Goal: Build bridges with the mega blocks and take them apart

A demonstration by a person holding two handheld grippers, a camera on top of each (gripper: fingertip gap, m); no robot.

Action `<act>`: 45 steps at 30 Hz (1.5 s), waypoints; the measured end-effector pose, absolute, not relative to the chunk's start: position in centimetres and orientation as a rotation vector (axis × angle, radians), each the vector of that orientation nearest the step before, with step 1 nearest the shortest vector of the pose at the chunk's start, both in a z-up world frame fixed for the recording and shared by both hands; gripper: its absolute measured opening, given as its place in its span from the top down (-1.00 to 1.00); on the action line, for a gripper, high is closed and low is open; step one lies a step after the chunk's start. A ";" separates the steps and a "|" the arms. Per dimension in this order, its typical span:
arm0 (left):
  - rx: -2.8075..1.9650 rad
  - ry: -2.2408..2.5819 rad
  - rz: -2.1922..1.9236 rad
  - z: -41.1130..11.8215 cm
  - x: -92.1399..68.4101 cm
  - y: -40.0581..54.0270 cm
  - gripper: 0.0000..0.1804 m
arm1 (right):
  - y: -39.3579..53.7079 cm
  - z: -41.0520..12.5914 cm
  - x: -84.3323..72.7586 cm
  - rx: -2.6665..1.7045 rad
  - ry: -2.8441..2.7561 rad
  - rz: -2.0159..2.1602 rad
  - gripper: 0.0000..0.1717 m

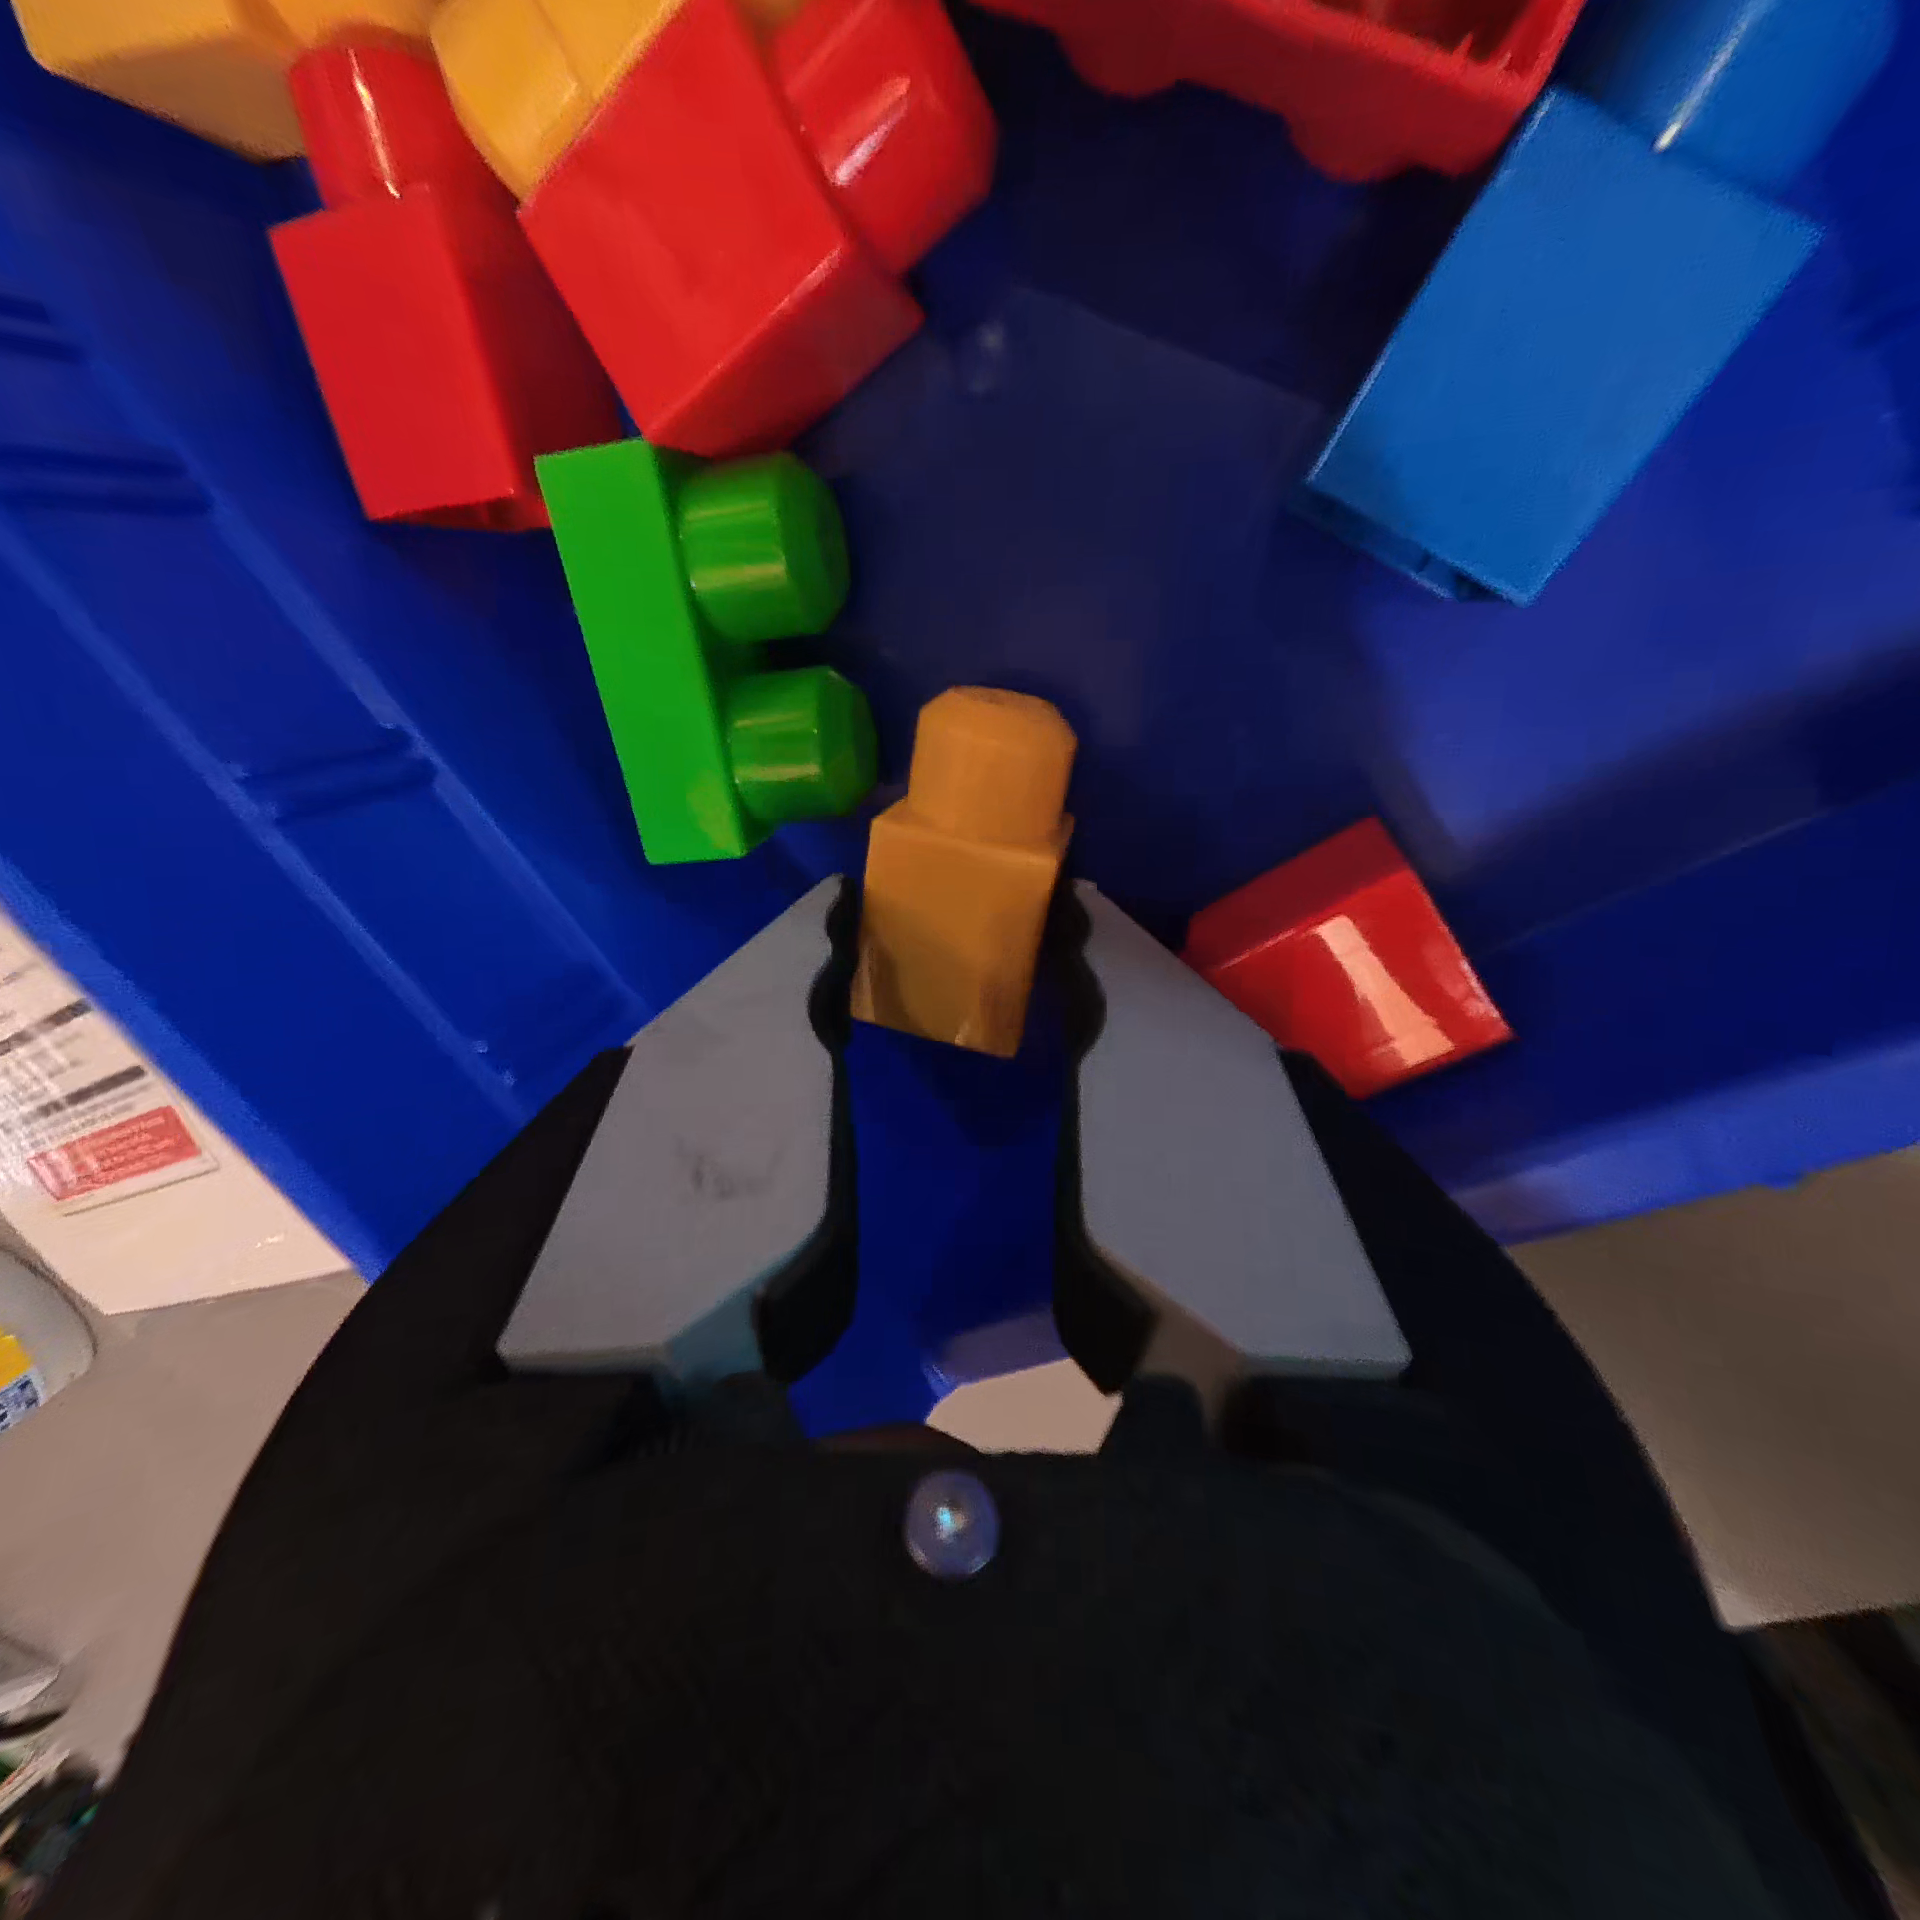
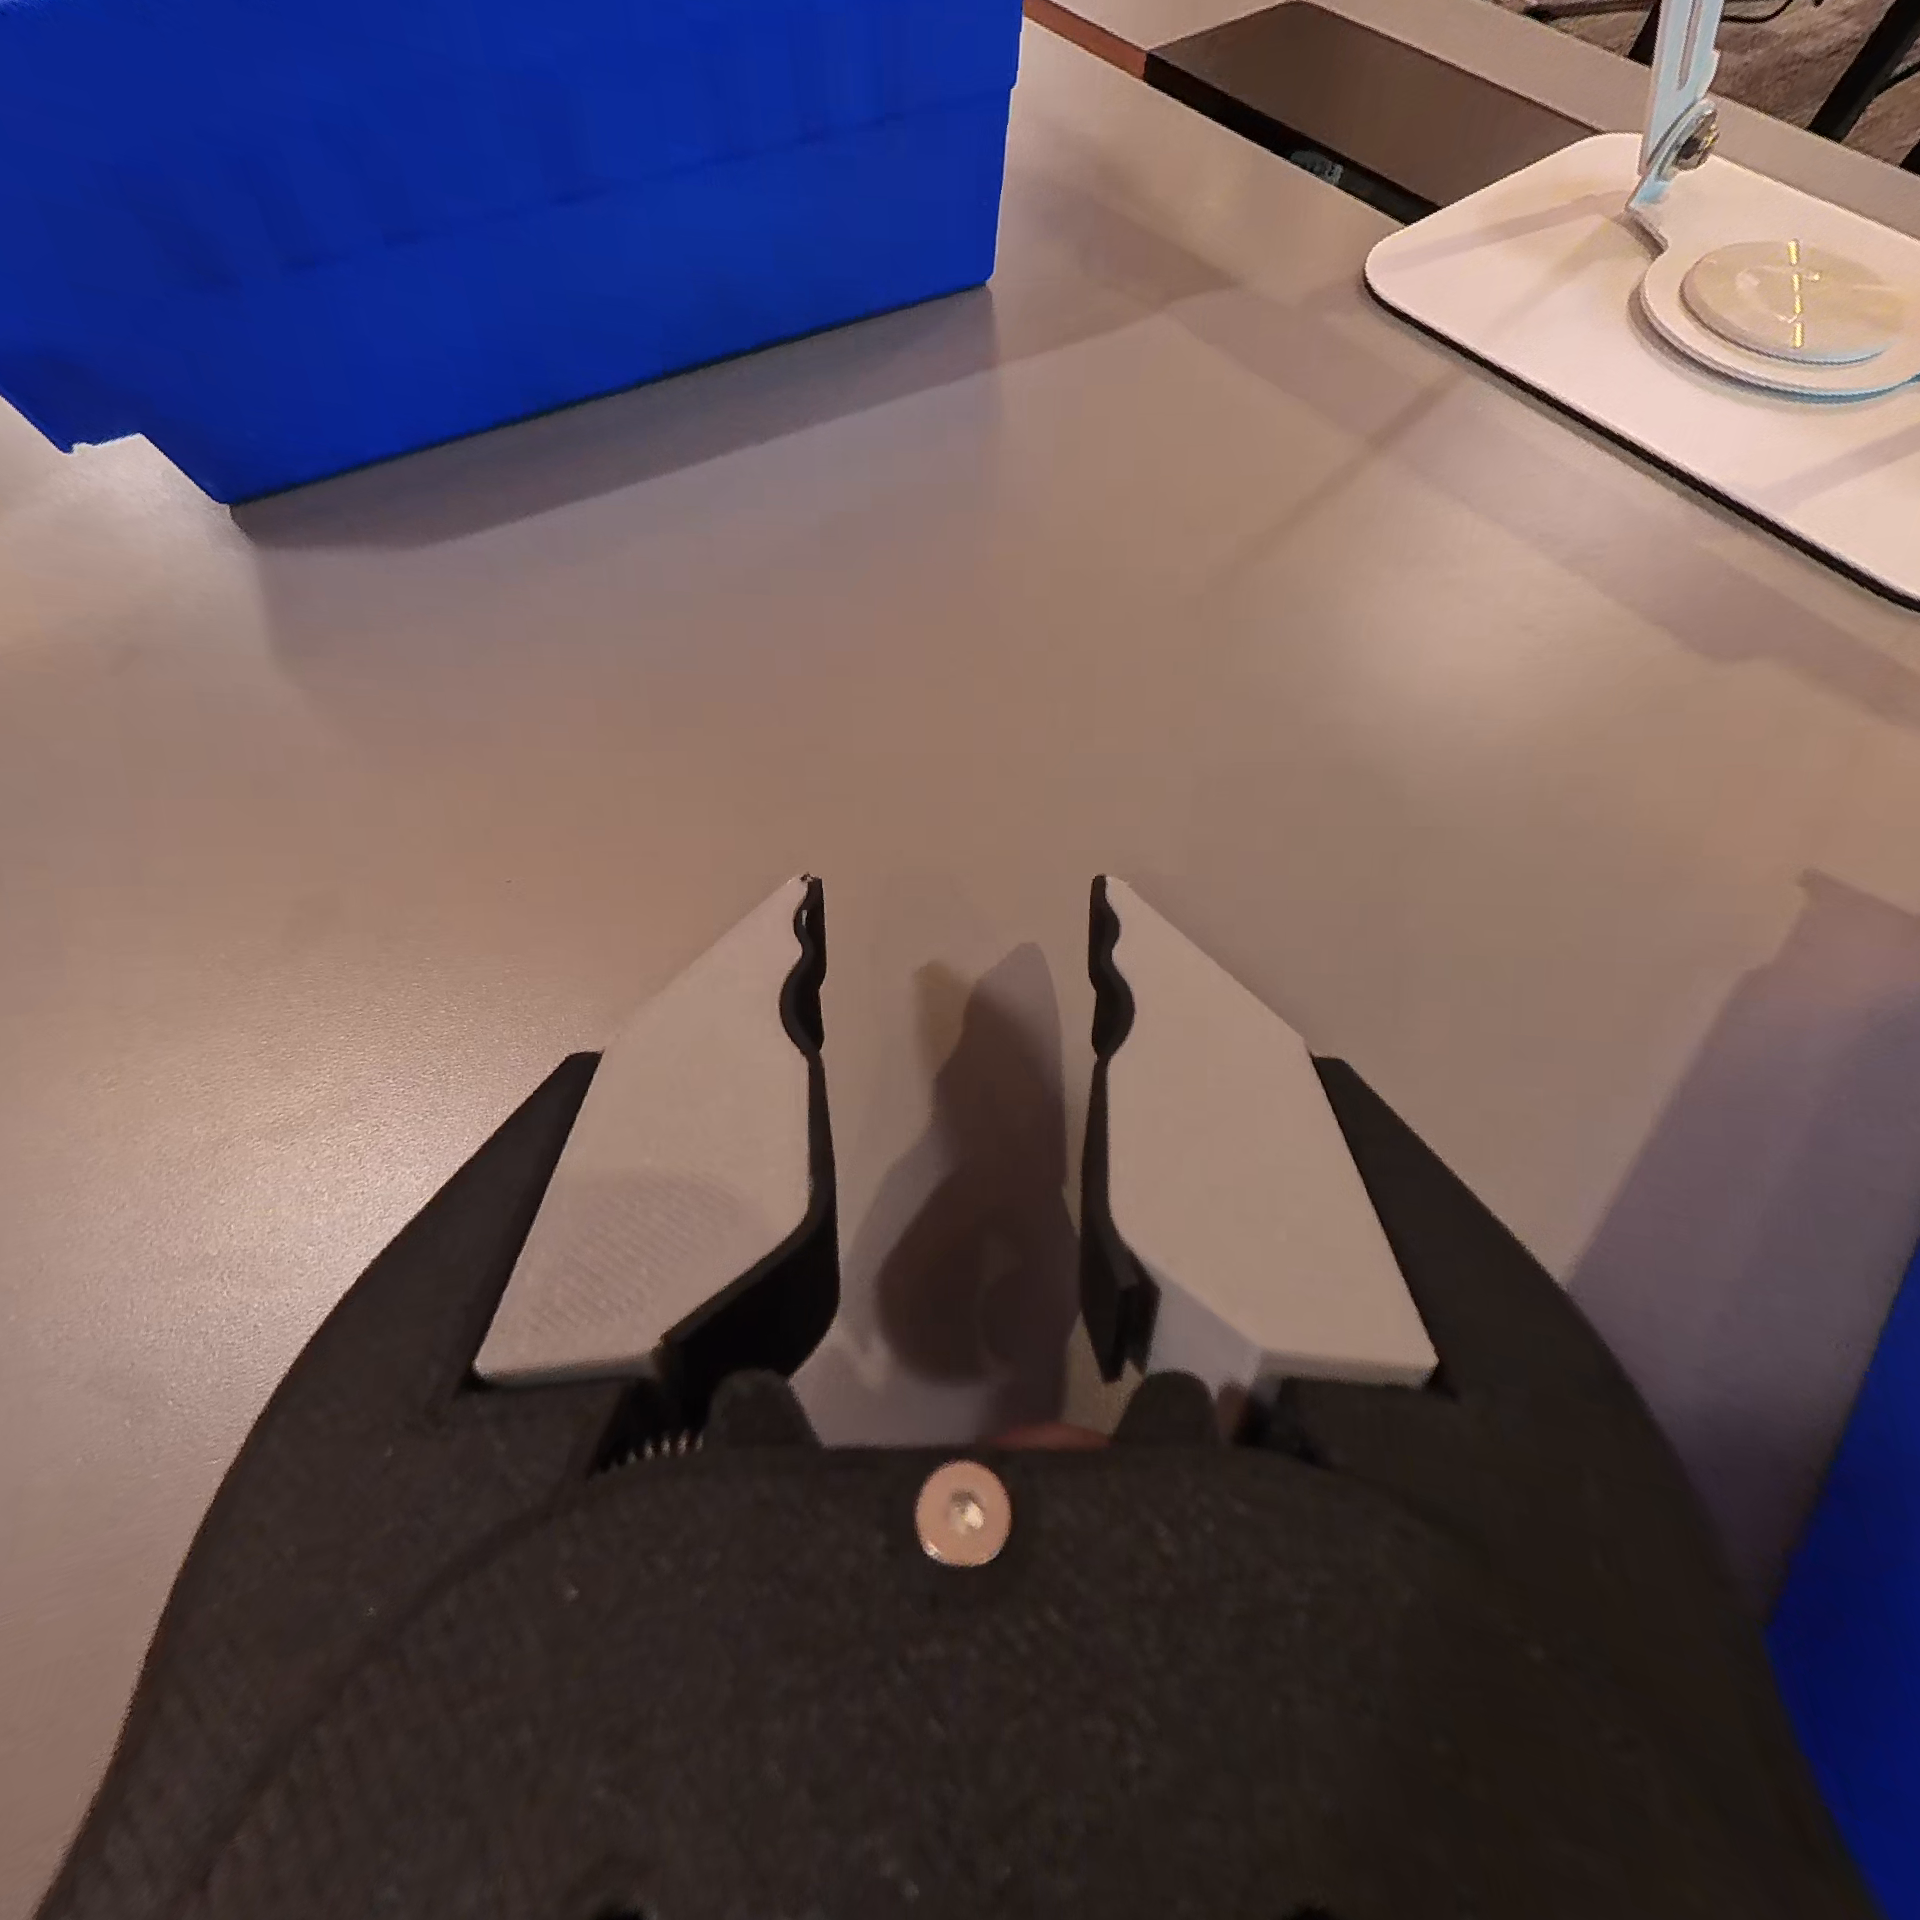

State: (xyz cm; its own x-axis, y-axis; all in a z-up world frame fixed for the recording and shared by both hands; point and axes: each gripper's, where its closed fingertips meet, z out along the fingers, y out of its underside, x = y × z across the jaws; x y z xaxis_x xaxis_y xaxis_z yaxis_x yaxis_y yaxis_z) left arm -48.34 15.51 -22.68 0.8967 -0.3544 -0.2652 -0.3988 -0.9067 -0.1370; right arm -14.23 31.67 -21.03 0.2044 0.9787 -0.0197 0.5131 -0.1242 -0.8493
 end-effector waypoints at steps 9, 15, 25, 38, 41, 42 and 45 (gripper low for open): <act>-2.181 0.416 0.307 -8.7 -44.1 19.4 0.61 | 31.4 -18.5 -14.4 -1.652 -1.329 0.895 0.47; -1.932 0.666 0.048 -6.6 -26.3 23.0 0.61 | 28.3 -12.7 -14.3 -1.361 -1.273 1.112 0.43; -1.801 0.768 0.116 -14.6 -14.7 30.5 0.61 | 30.9 -12.3 -12.6 -1.531 -1.070 1.271 0.61; -1.864 0.728 -0.043 -17.7 -13.3 30.1 0.64 | 30.4 -15.5 -14.0 -1.660 -1.150 1.243 0.70; -1.918 0.730 -0.018 -18.8 -13.6 30.3 0.63 | 31.6 -15.8 -13.4 -1.679 -1.145 1.107 0.71; -1.932 0.738 -0.012 -19.2 -13.6 30.2 0.57 | 32.1 -16.0 -13.1 -1.686 -1.154 1.030 0.71; -1.991 0.721 -0.042 -20.2 -13.9 30.1 0.49 | 33.3 -17.0 -12.3 -1.723 -1.186 0.852 0.70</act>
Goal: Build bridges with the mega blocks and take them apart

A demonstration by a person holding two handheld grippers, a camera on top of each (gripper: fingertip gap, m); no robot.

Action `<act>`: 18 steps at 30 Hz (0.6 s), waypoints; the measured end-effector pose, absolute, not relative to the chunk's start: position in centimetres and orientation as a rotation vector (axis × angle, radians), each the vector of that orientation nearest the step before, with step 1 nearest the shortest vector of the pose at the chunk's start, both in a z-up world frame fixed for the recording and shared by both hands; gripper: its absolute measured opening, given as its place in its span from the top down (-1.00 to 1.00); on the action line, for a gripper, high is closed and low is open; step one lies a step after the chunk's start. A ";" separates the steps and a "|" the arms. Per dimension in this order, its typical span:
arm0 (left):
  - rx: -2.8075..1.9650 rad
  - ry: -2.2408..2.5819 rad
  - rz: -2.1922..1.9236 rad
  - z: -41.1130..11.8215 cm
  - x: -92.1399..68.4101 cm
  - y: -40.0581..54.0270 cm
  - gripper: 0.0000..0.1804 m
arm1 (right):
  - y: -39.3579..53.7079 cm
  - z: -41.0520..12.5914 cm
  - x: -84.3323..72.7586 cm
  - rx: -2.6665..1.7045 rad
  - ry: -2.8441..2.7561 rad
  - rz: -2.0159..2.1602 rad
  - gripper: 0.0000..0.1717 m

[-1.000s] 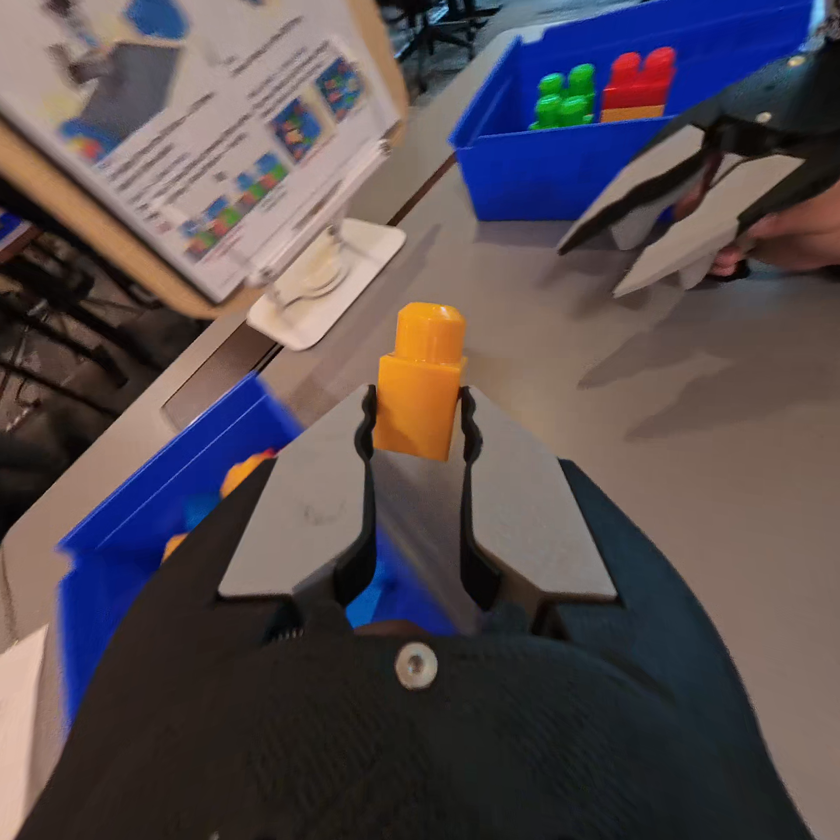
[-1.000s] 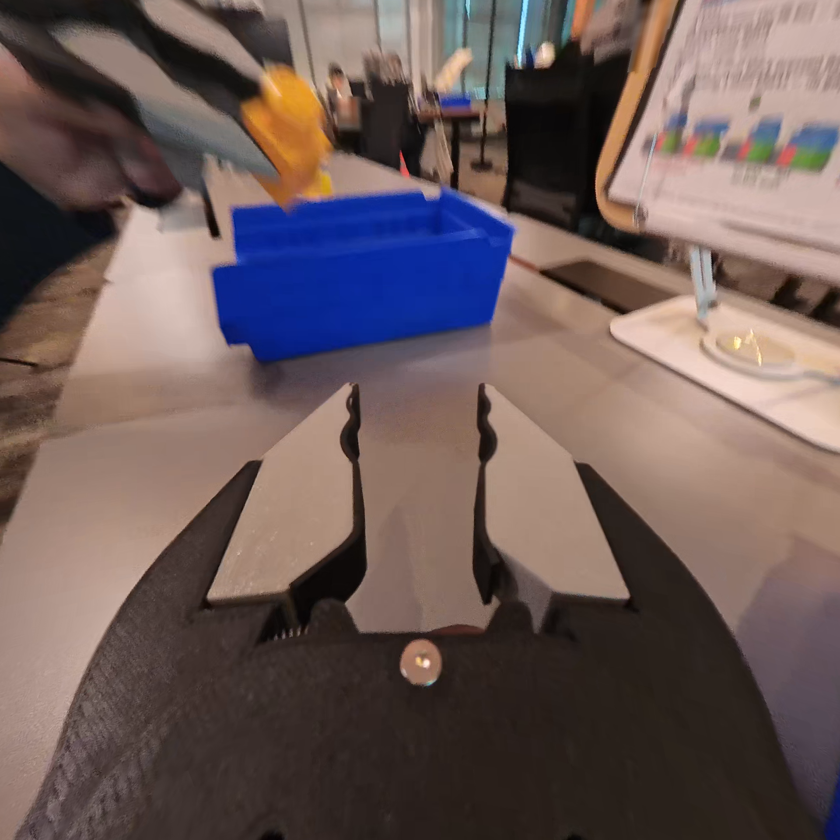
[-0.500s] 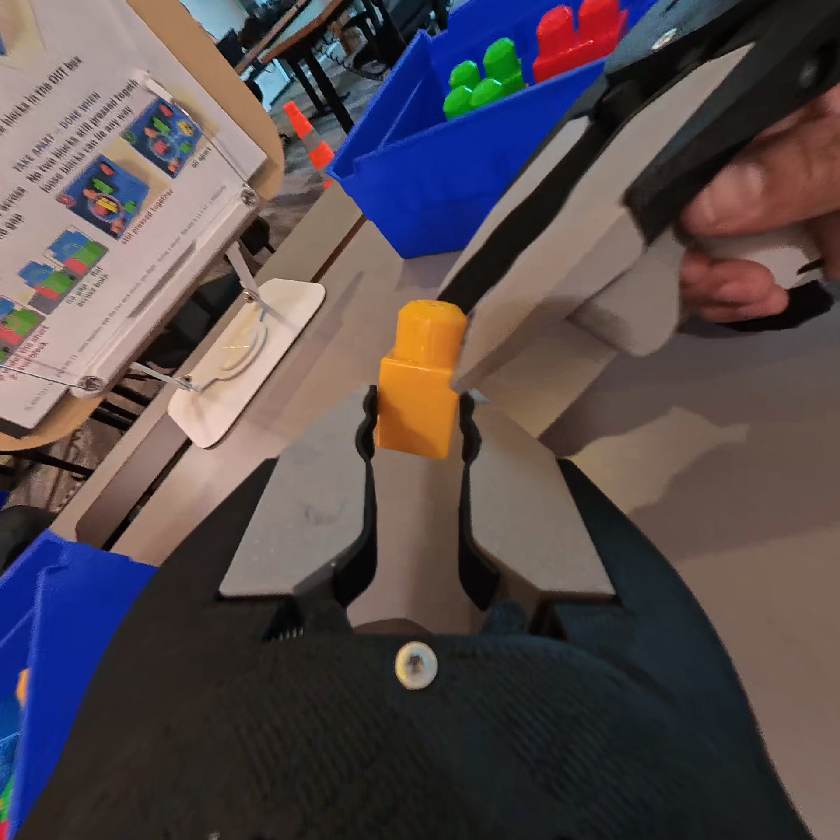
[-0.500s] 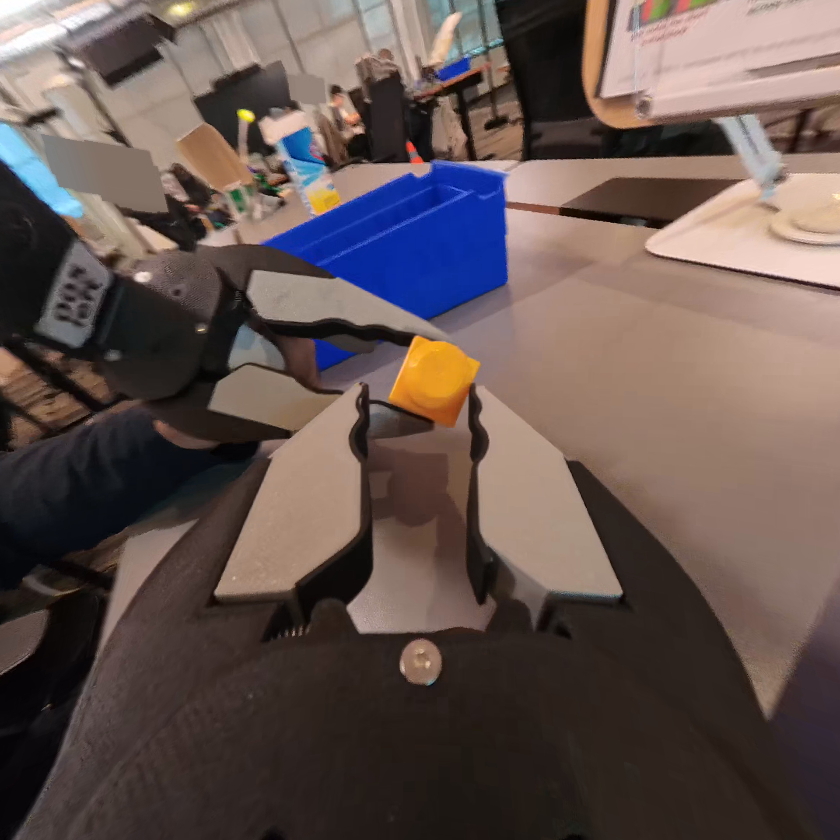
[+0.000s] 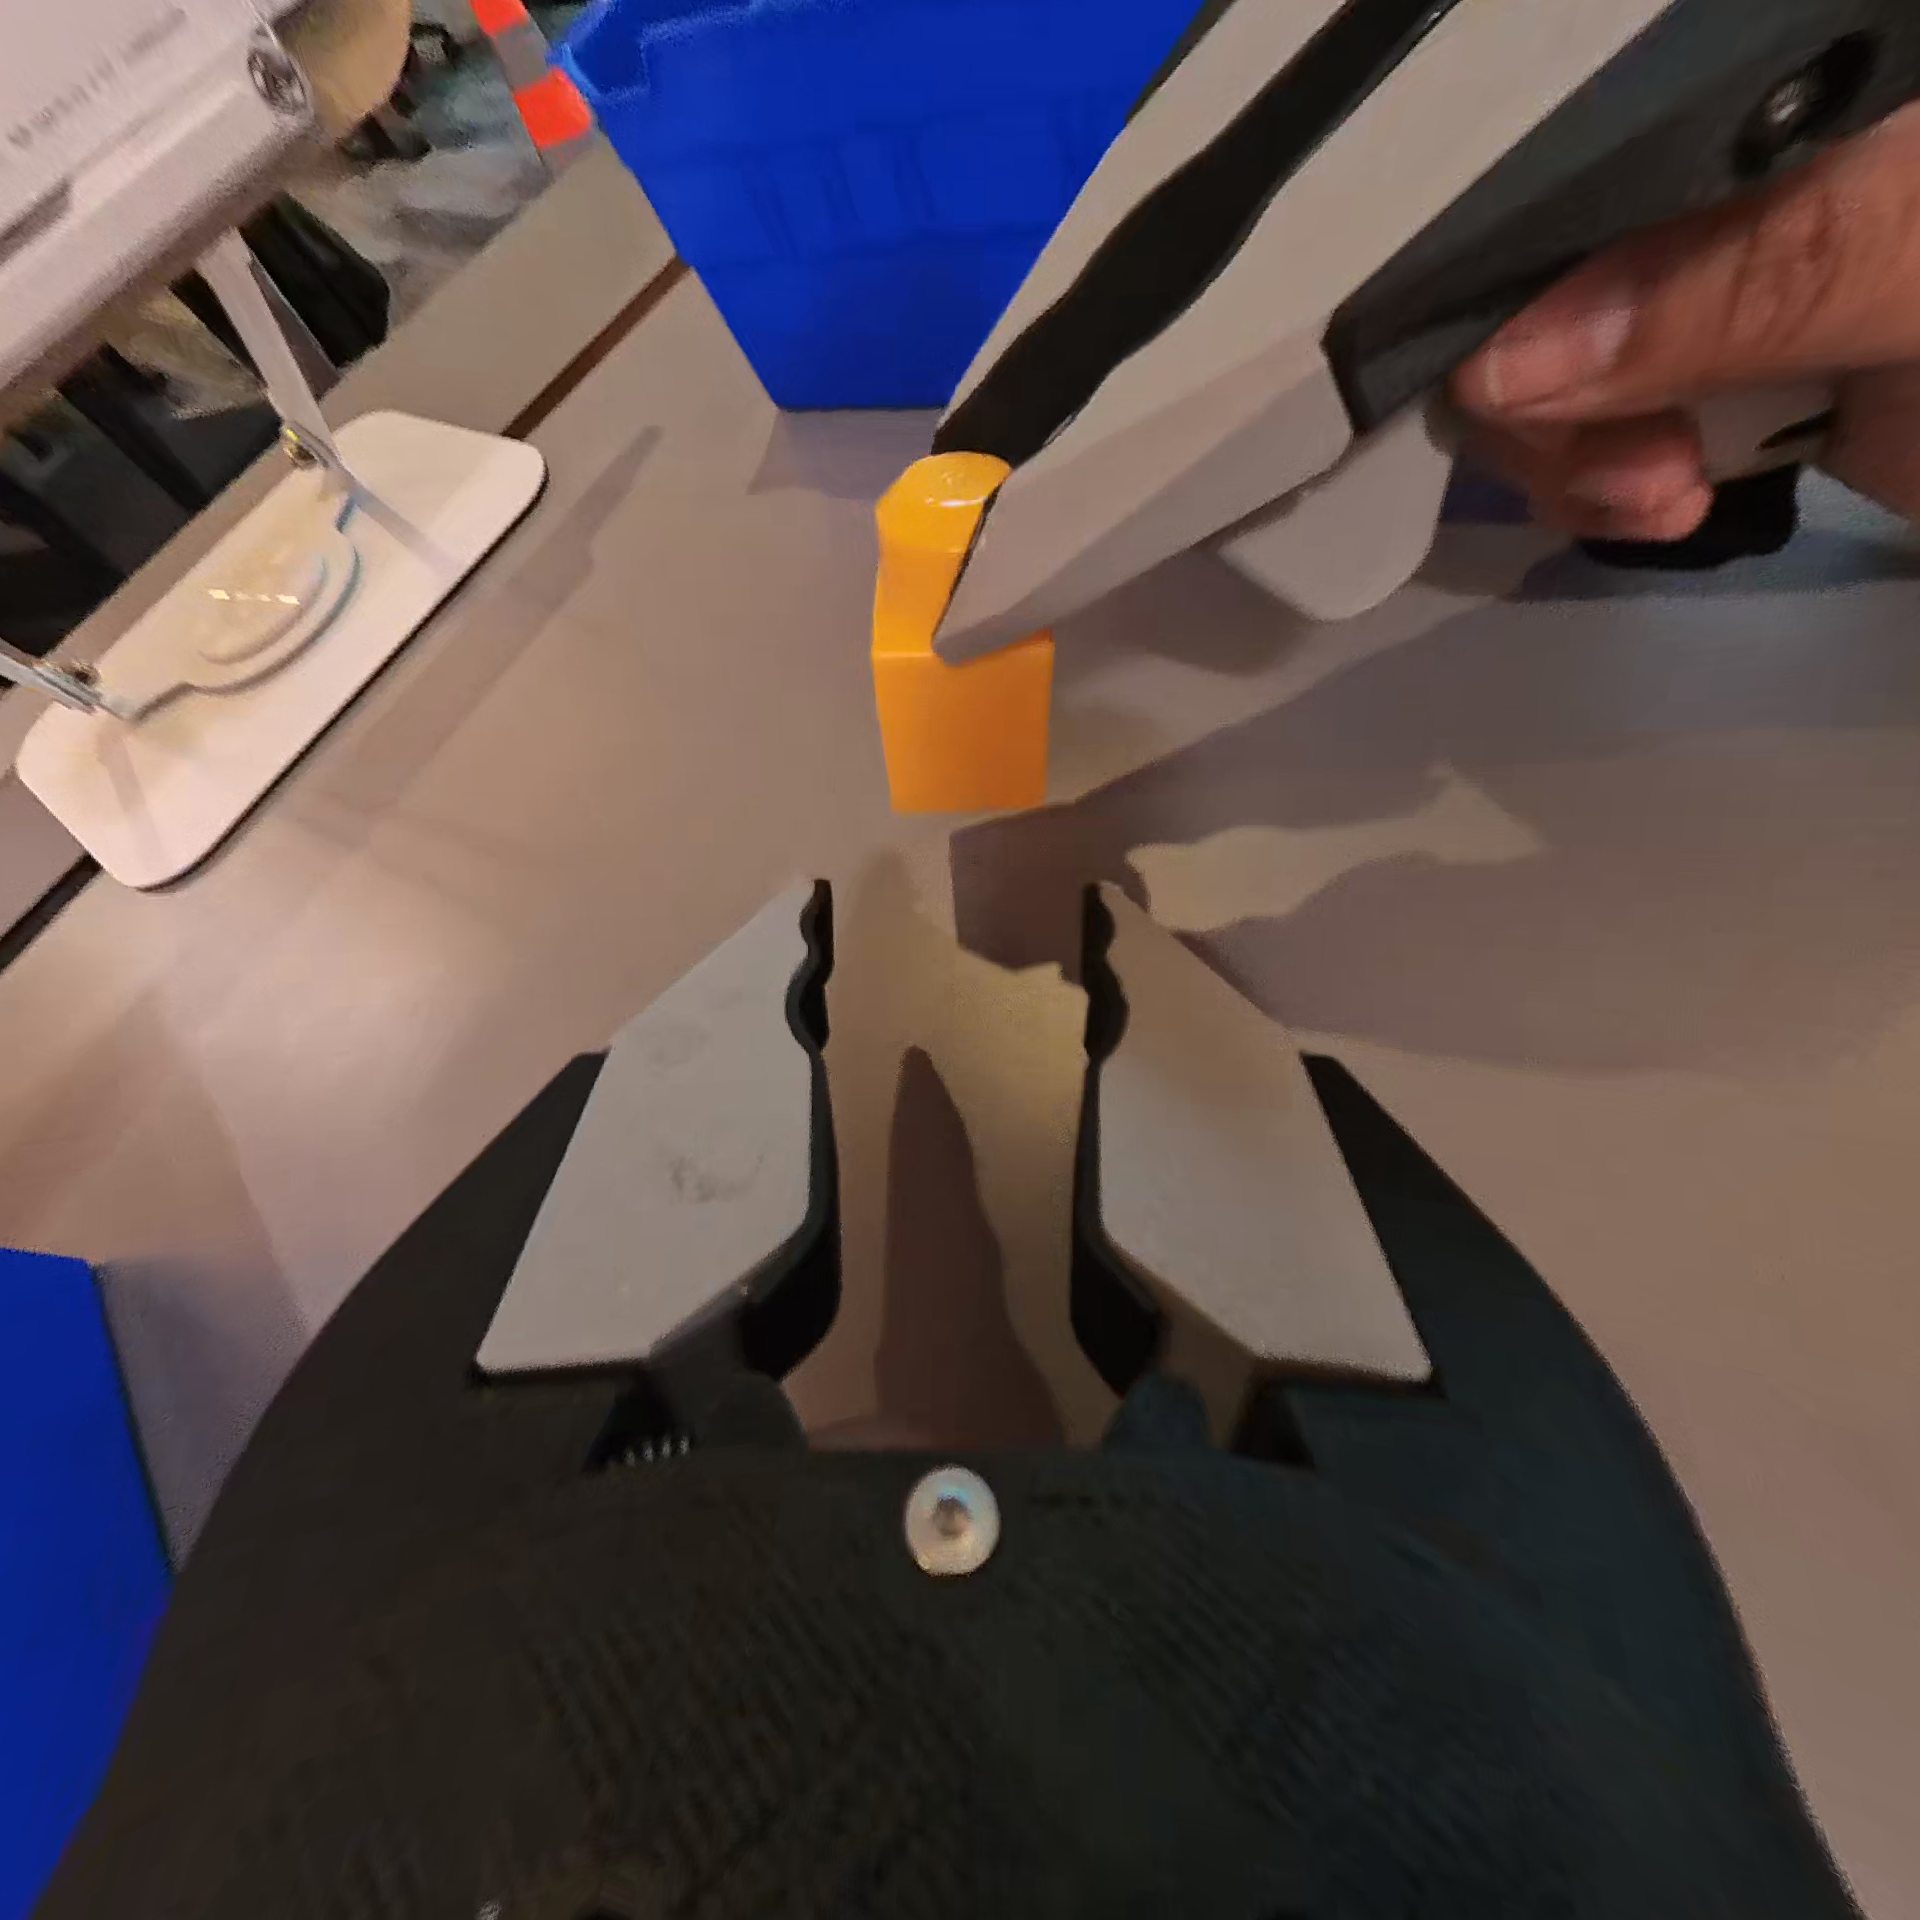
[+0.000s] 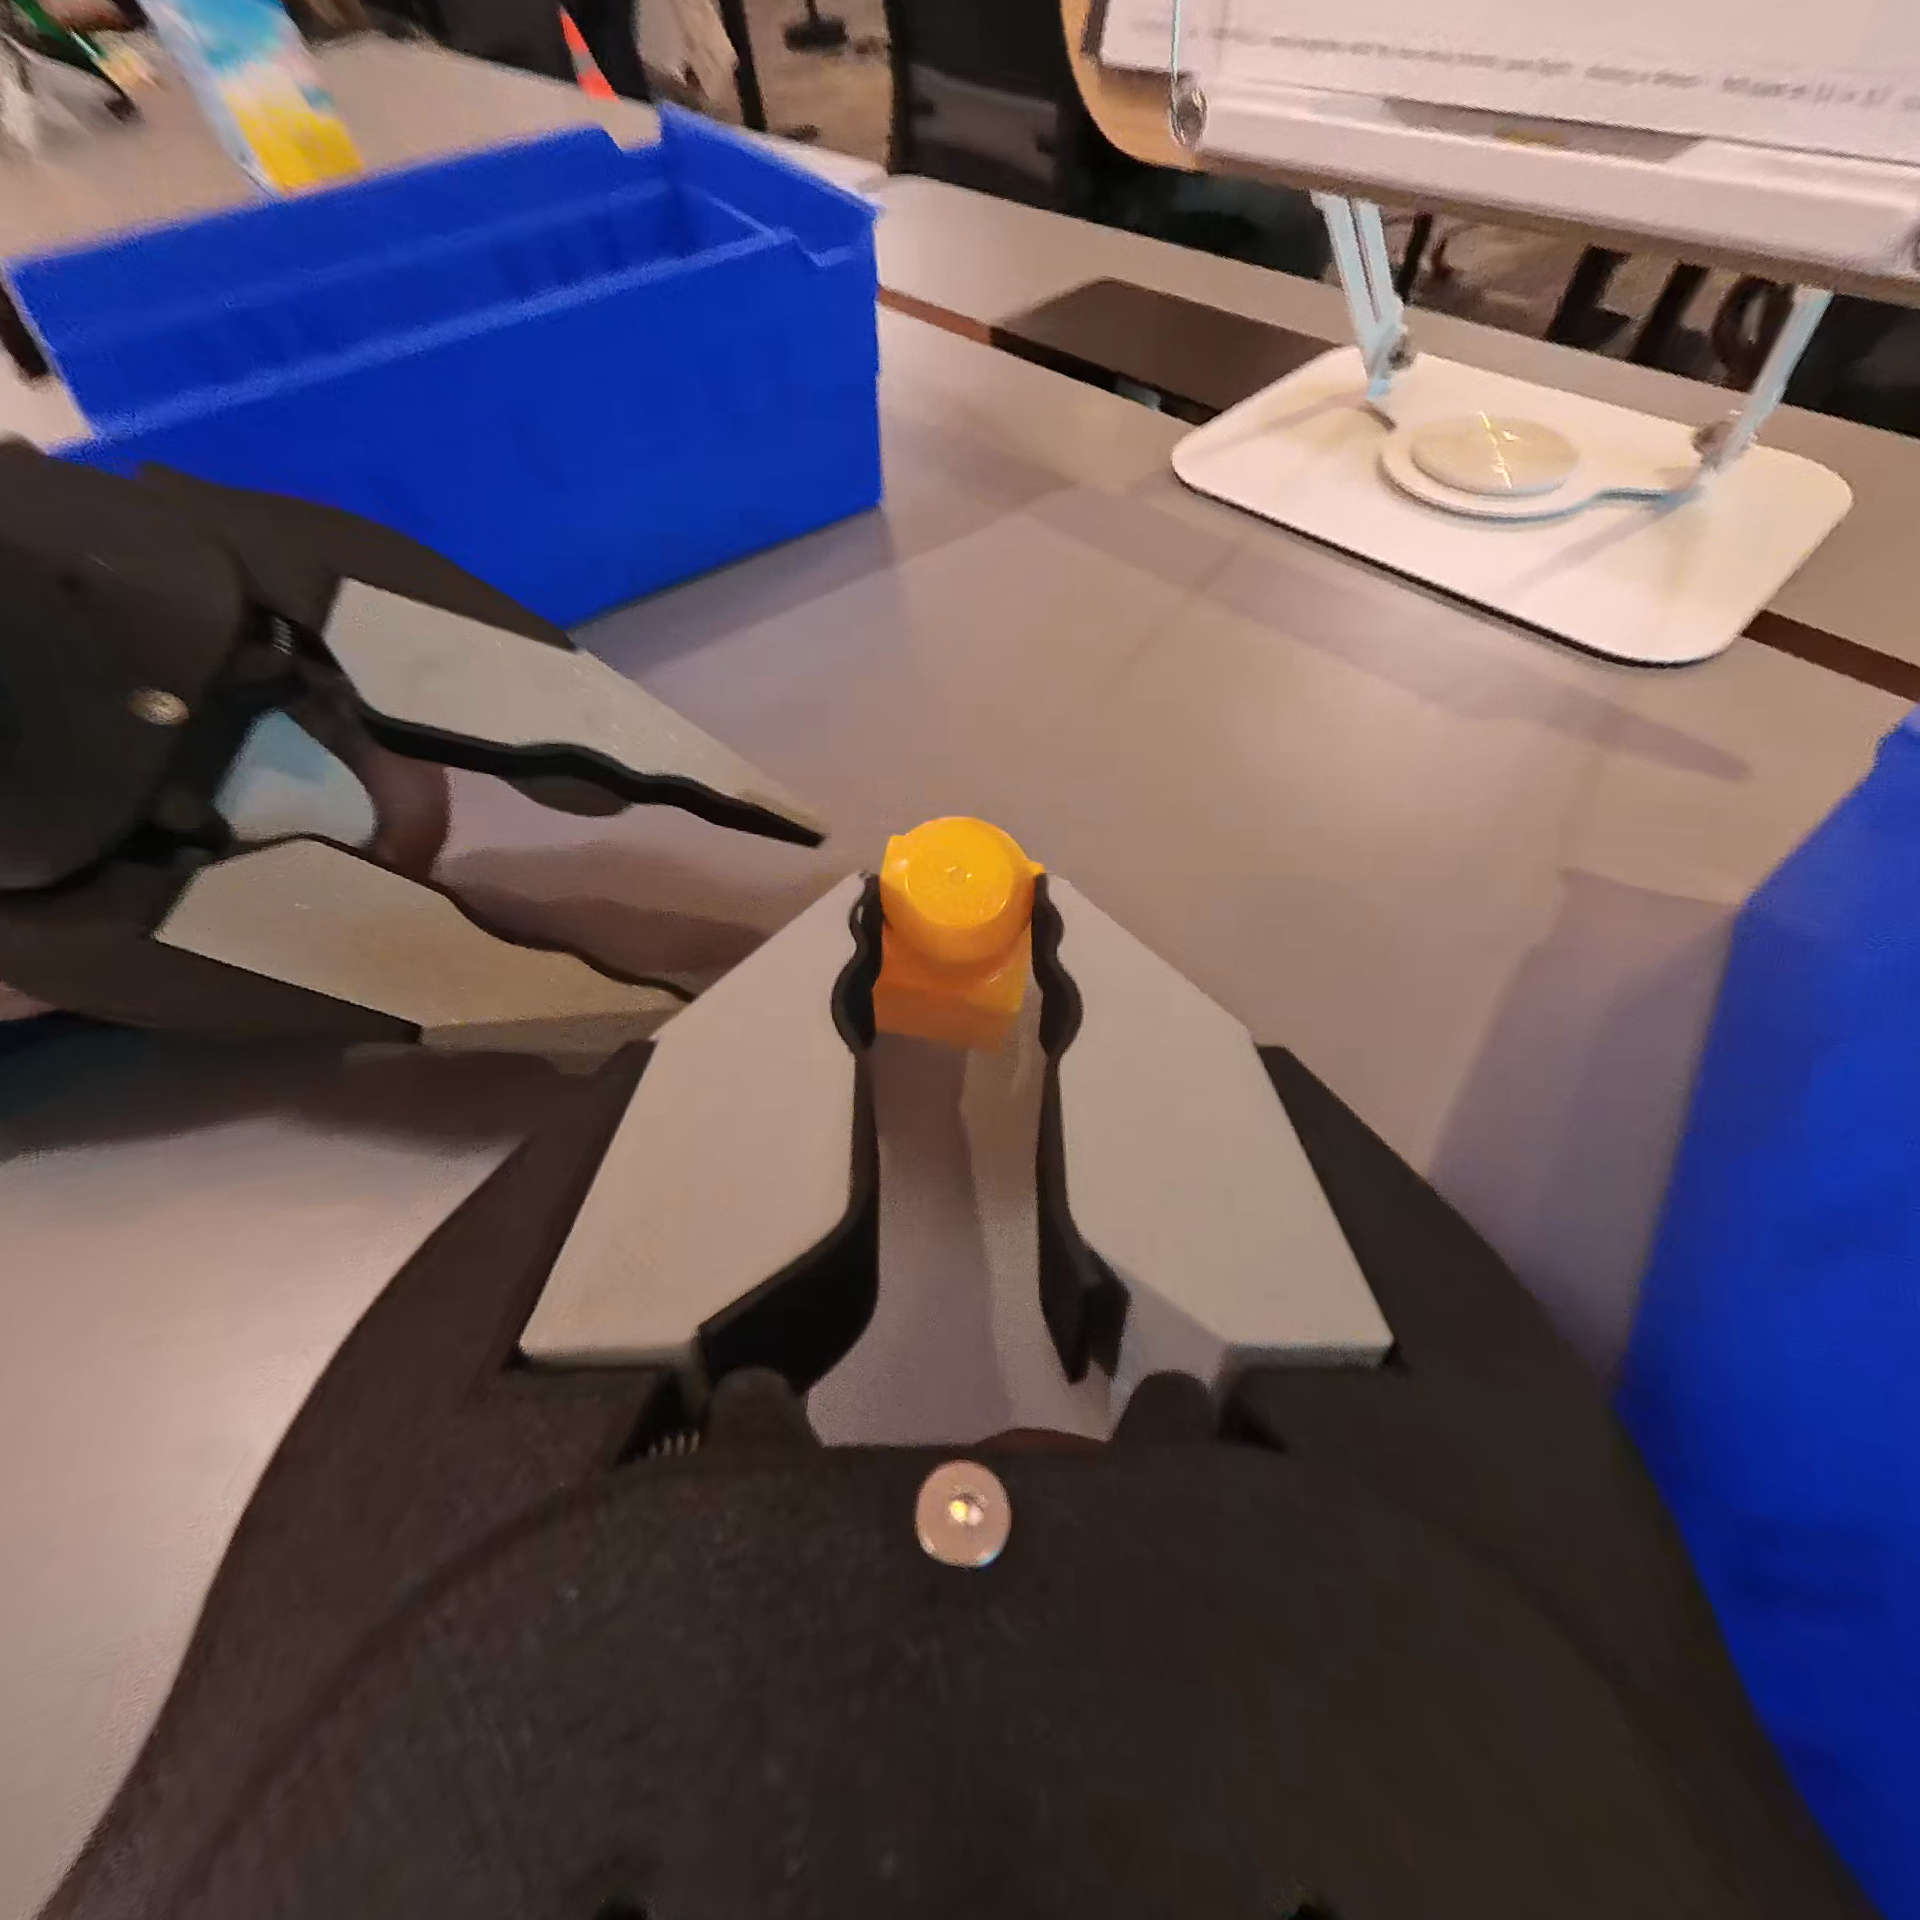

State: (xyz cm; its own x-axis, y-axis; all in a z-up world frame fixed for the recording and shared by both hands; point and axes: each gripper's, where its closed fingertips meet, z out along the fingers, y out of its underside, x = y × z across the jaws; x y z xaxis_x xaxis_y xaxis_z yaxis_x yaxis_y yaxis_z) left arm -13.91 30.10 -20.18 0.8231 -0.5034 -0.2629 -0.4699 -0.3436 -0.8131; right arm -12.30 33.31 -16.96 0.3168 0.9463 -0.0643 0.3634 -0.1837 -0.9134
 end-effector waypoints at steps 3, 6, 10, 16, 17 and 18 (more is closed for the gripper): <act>-2.015 0.699 -0.065 -20.6 -14.3 30.2 0.45 | 33.8 -17.9 -11.9 -1.766 -1.203 0.775 0.70; -2.029 0.681 -0.079 -20.9 -14.7 30.3 0.43 | 33.9 -18.1 -11.9 -1.763 -1.228 0.738 0.70; -2.039 0.689 -0.077 -21.1 -14.8 30.3 0.43 | 33.3 -18.7 -12.3 -1.771 -1.270 0.750 0.70; -2.038 0.711 -0.030 -21.3 -15.0 30.3 0.43 | 33.1 -18.8 -12.6 -1.752 -1.277 0.758 0.66; -2.035 0.711 -0.032 -21.3 -14.9 30.2 0.43 | 33.1 -18.7 -12.6 -1.749 -1.274 0.762 0.66; -2.032 0.711 -0.035 -21.2 -14.9 30.2 0.43 | 33.1 -18.5 -12.6 -1.741 -1.271 0.768 0.64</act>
